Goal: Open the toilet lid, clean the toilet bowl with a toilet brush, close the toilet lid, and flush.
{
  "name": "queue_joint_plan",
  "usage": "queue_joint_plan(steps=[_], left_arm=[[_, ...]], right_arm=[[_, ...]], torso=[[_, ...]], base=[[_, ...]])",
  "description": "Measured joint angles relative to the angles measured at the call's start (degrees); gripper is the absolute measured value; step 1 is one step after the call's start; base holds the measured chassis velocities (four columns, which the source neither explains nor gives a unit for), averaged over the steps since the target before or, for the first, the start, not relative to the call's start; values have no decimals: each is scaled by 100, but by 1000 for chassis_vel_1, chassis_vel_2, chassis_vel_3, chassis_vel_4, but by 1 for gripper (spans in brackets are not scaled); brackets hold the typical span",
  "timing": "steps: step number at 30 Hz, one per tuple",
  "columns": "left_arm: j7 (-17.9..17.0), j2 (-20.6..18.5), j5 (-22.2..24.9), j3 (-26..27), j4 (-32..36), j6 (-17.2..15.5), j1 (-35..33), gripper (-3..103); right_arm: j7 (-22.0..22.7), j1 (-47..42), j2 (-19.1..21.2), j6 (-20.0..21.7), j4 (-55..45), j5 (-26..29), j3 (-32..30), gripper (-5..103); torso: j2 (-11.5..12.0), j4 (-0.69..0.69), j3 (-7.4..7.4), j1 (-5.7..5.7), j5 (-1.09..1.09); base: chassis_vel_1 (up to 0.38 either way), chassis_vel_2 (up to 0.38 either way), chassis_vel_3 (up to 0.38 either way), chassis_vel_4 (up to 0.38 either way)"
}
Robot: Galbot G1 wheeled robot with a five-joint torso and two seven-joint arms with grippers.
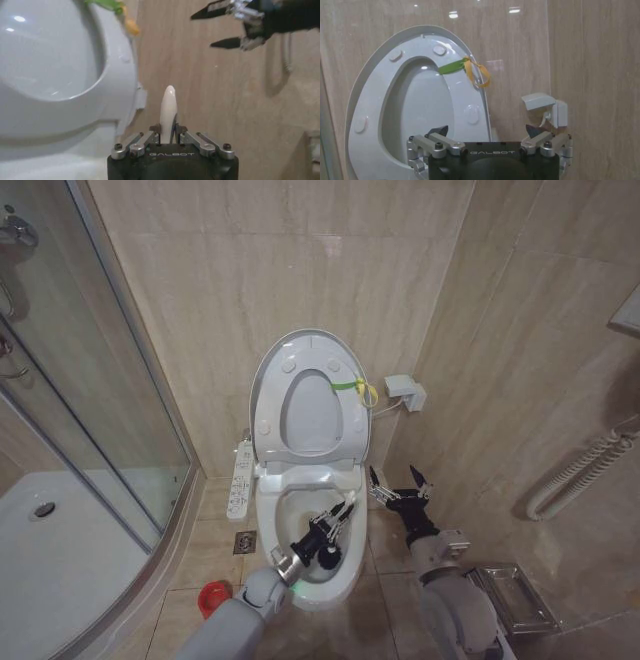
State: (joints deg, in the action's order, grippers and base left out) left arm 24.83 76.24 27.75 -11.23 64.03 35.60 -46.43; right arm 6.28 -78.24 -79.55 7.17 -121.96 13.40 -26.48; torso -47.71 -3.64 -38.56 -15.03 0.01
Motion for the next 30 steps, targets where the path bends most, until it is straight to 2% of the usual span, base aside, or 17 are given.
queue_joint_plan(steps=[5, 8, 14, 20, 26, 30], left_arm=[[6, -128, 115, 161, -174, -31, 163, 19], [-13, -174, 148, 192, 174, -80, 179, 19], [-83, -80, 132, 86, 390, -70, 61, 19], [-87, 9, 133, 36, 107, -27, -95, 19], [-48, -199, 151, 262, -241, -2, -12, 19], [-52, -256, 154, 372, -176, -2, 69, 19]], right_arm=[[0, 0, 0, 0, 0, 0, 0, 100], [0, 0, 0, 0, 0, 0, 0, 100], [0, 0, 0, 0, 0, 0, 0, 100], [0, 0, 0, 0, 0, 0, 0, 100], [0, 0, 0, 0, 0, 0, 0, 100], [0, 0, 0, 0, 1, 0, 0, 100]], torso=[[0, 1, 0, 0, -2], [0, 0, 0, -1, -2], [0, -2, 0, 0, -1], [0, 0, 0, 0, -1], [0, 2, 0, 0, -1], [0, 1, -1, -1, -2]], base=[[0, 0, 0, 0], [0, 0, 0, 0], [0, 0, 0, 0], [0, 0, 0, 0], [0, 0, 0, 0], [0, 0, 0, 0]])
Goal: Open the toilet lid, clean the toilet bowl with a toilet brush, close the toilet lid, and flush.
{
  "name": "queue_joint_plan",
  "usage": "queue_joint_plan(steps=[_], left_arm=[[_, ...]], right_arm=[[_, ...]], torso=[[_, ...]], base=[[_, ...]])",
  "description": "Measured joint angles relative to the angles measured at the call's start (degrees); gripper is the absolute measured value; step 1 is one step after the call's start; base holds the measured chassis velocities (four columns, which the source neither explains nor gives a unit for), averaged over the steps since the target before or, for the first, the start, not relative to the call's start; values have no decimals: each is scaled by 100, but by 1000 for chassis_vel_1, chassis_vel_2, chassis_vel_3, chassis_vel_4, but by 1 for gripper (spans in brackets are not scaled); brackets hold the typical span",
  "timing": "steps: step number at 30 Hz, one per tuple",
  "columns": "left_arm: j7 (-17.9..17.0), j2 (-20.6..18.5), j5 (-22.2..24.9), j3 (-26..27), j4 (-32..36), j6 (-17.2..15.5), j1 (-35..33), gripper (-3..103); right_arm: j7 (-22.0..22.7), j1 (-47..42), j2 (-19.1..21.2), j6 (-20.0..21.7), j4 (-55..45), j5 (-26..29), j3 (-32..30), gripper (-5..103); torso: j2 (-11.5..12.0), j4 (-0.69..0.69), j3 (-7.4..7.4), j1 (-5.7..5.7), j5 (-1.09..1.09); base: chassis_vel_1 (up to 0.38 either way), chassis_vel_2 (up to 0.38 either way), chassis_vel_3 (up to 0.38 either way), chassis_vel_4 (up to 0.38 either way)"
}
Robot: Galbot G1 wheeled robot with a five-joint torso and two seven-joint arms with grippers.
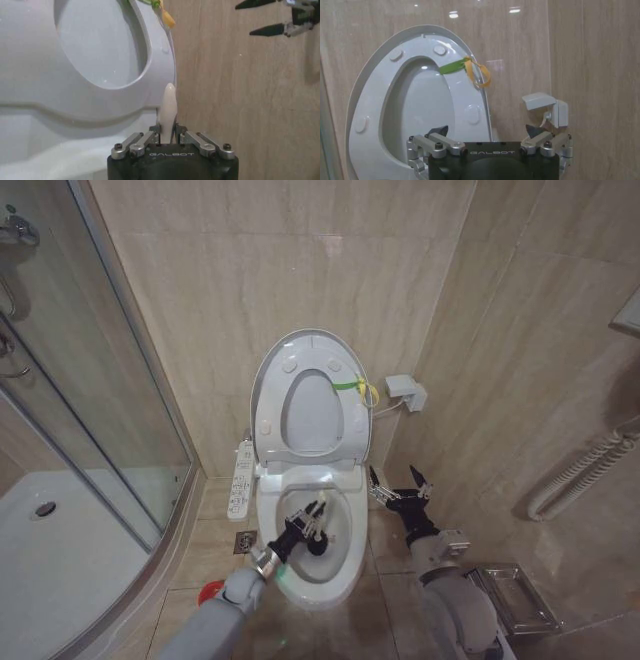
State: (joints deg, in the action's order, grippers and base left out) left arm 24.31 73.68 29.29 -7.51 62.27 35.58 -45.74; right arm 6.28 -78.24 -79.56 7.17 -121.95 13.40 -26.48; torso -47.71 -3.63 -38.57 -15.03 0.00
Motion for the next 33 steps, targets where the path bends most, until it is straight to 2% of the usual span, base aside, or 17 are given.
queue_joint_plan(steps=[7, 12, 19, 28, 33], left_arm=[[-22, 157, -20, -123, 387, 84, -127, 19], [33, 275, 32, -200, -58, 111, -64, 19], [107, 191, 212, -15, -656, 114, 225, 19], [97, 183, -26, 7, -26, 286, 45, 19], [110, 282, -10, -61, -225, 296, 33, 19]], right_arm=[[0, 0, 0, 0, 0, 0, 0, 100], [0, 0, 0, 0, 0, 0, 0, 100], [0, 0, 0, 0, 0, 0, 0, 100], [0, 0, 0, 0, 0, 0, 0, 100], [0, 0, 0, 0, 0, 0, 0, 100]], torso=[[0, -2, 0, 0, 2], [0, -1, 0, 0, 1], [0, 0, 0, 0, 0], [0, -2, 0, 0, 1], [0, -2, 0, 0, 1]], base=[[0, 0, 0, 0], [0, 0, 0, 0], [0, 0, 0, 0], [0, 0, 0, 0], [0, 0, 0, 0]])
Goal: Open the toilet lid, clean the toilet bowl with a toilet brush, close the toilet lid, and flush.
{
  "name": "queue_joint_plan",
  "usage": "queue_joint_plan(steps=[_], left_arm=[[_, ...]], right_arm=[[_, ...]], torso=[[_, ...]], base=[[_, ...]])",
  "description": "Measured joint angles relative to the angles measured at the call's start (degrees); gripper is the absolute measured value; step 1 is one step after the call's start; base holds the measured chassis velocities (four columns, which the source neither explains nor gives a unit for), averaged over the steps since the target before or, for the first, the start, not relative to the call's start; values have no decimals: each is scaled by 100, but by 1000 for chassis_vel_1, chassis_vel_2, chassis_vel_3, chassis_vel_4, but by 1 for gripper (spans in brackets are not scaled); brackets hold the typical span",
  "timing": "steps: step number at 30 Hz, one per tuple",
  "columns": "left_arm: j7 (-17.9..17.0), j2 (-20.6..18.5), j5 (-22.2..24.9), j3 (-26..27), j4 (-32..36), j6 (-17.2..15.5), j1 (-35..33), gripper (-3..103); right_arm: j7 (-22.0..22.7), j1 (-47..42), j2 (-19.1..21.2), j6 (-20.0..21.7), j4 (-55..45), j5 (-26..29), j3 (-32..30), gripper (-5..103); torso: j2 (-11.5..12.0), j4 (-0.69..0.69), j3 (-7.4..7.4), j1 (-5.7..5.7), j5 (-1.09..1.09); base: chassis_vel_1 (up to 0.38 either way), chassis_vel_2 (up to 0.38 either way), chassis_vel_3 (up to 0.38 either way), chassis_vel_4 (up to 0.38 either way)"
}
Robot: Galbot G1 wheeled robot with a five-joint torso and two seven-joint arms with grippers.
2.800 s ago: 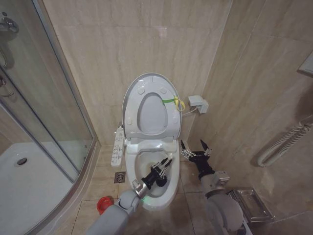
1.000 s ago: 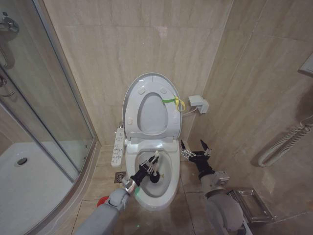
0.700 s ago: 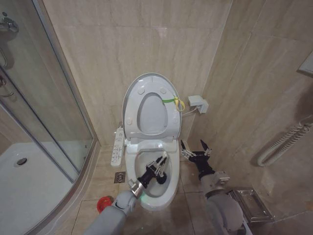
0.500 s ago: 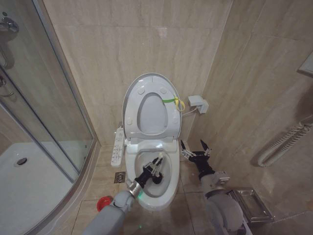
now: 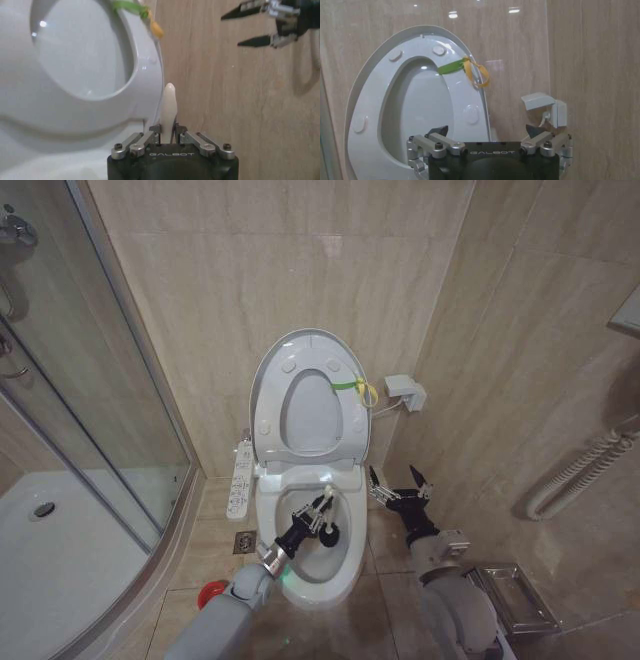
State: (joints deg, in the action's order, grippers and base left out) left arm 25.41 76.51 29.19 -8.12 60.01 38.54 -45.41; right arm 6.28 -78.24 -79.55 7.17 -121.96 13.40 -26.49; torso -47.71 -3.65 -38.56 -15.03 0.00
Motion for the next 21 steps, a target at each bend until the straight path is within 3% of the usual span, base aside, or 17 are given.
queue_joint_plan(steps=[9, 16, 21], left_arm=[[36, -156, 296, 41, -357, -183, 126, 19], [-37, -127, 95, -13, 411, -136, -34, 19], [-45, 2, 51, -145, 437, -127, -119, 19]], right_arm=[[0, 0, 0, 0, 0, 0, 0, 100], [0, 0, 0, 0, 0, 0, 0, 100], [0, 0, 0, 0, 0, 0, 0, 100]], torso=[[0, 2, 1, 1, 0], [0, 0, 0, 1, 0], [0, 0, 0, 1, 0]], base=[[0, 0, 0, 0], [0, 0, 0, 0], [0, 0, 0, 0]])
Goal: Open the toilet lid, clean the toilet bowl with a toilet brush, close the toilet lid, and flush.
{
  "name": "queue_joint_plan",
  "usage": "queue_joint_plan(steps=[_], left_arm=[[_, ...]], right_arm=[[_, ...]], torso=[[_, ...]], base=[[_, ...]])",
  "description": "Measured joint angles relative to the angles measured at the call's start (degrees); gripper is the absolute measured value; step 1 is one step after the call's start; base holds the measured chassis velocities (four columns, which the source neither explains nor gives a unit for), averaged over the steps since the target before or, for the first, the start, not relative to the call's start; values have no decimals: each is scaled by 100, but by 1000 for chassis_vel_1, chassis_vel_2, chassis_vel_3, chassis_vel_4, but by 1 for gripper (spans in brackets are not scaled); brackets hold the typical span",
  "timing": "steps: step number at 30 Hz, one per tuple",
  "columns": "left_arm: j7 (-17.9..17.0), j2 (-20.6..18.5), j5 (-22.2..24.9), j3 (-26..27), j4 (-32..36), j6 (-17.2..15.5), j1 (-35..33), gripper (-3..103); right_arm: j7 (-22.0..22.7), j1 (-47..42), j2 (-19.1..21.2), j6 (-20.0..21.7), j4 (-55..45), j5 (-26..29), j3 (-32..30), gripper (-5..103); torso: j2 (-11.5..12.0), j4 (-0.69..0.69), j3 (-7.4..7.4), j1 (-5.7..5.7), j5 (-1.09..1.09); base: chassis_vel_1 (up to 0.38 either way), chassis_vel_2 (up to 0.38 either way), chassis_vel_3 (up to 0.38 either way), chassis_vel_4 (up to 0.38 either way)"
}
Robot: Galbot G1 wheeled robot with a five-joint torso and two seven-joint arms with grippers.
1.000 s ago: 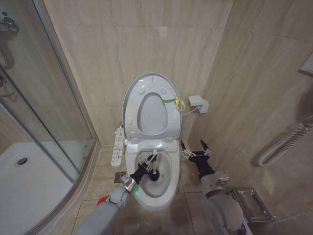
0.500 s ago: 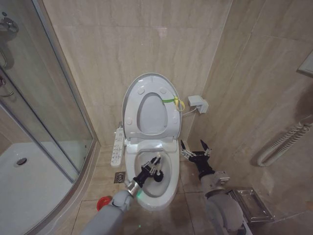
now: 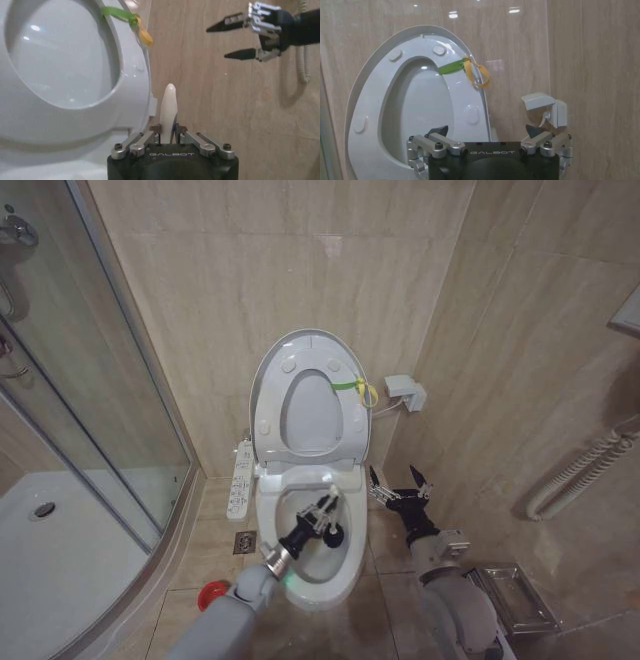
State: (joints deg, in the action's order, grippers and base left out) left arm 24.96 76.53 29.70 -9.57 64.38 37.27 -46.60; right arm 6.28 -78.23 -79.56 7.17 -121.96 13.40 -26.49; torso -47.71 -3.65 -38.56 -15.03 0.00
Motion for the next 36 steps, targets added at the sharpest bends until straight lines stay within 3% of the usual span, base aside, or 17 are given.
queue_joint_plan(steps=[8, 15, 22, 30, 36], left_arm=[[66, -95, 143, 119, -722, 20, 203, 19], [23, -226, 132, 275, -142, 63, 71, 19], [-57, -119, 41, 86, 125, 113, -109, 19], [24, -168, 114, 63, -700, 205, -37, 19], [51, -272, 145, 134, -855, 274, 26, 19]], right_arm=[[0, -1, 0, 0, 0, 0, 0, 100], [0, 0, 0, 0, 0, 0, 0, 100], [0, 0, 0, 0, 0, 0, 0, 100], [0, 0, 0, 0, 0, 0, 0, 100], [0, 0, 0, 0, 0, 0, 0, 100]], torso=[[0, 2, 0, 0, 0], [0, 0, -1, 0, 0], [0, 1, 0, 0, 0], [0, 2, 1, 0, 0], [0, 1, 0, 0, 0]], base=[[0, 0, 0, 0], [0, 0, 0, 0], [0, 0, 0, 0], [0, 0, 0, 0], [0, 0, 0, 0]])
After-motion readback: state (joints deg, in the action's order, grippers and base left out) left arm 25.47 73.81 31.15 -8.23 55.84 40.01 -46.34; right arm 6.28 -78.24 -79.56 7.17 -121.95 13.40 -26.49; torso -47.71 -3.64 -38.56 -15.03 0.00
